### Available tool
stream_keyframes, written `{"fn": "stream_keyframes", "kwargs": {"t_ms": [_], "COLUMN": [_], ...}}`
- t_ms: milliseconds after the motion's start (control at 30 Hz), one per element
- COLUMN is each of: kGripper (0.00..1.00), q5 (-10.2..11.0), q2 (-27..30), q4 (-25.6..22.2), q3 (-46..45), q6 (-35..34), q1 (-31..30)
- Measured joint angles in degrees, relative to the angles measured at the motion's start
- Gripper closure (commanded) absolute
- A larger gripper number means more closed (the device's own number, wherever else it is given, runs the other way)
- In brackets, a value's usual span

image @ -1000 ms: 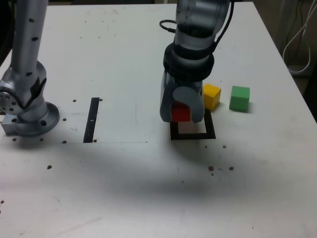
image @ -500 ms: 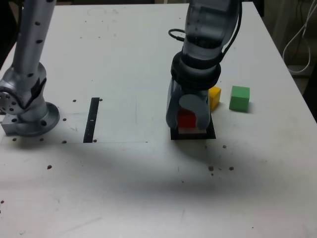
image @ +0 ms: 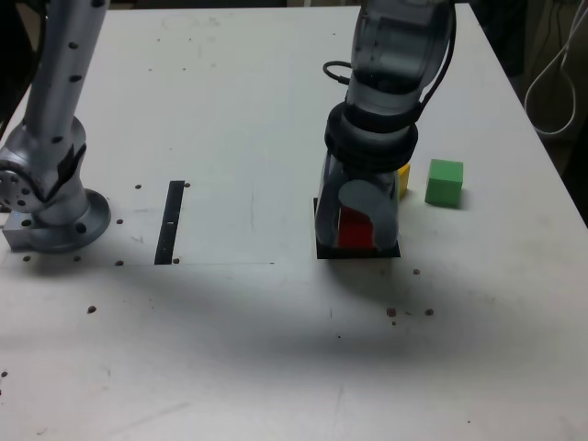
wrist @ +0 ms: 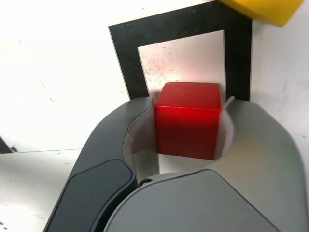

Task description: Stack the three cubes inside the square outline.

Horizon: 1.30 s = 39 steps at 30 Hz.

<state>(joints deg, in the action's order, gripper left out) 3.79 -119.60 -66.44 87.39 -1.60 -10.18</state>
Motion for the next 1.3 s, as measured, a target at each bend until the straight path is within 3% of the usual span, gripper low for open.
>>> {"fn": "stream_keyframes", "kwargs": {"t_ms": [200,467,600,933,1100,1300], "kGripper": [0.10,0.08,0.08,0.09,0.09,0.11], "q5": [2.0,6.6,10.5,16.7,17.3,17.1], "q2": [1.4,3.2,3.3,3.6,3.2,-1.3], "q4": [-1.7,-3.6,-6.3,-6.6,-6.4,-5.3], "q3": [0.1,2.7,5.5,4.2,4.2,5.0], "q6": [0.1,3.0,9.0,21.3,22.7,22.9], "q1": [0.0,0.0,0.4,3.9,4.8,5.0]}}
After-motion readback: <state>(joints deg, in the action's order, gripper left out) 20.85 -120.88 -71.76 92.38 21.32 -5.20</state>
